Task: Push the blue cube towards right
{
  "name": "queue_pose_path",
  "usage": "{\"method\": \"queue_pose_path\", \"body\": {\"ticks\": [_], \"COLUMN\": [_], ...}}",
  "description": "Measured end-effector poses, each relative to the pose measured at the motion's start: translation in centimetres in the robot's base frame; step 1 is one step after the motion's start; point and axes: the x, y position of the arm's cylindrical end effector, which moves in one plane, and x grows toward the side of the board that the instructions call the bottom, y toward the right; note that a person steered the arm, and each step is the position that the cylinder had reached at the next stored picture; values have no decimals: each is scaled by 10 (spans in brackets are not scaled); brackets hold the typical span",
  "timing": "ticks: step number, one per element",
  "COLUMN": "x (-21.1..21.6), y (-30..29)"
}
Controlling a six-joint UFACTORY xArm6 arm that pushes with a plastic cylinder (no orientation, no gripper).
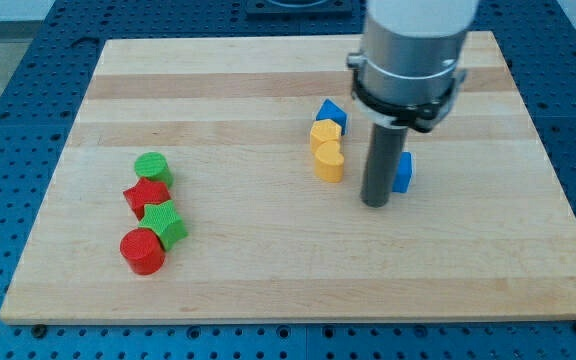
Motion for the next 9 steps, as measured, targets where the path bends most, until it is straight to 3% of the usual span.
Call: {"method": "queue_pose_path", "body": {"ticks": [2,4,5,7,9], "x": [-50,-54,-54,-46,-46], "y": [10,62,26,16,71]}}
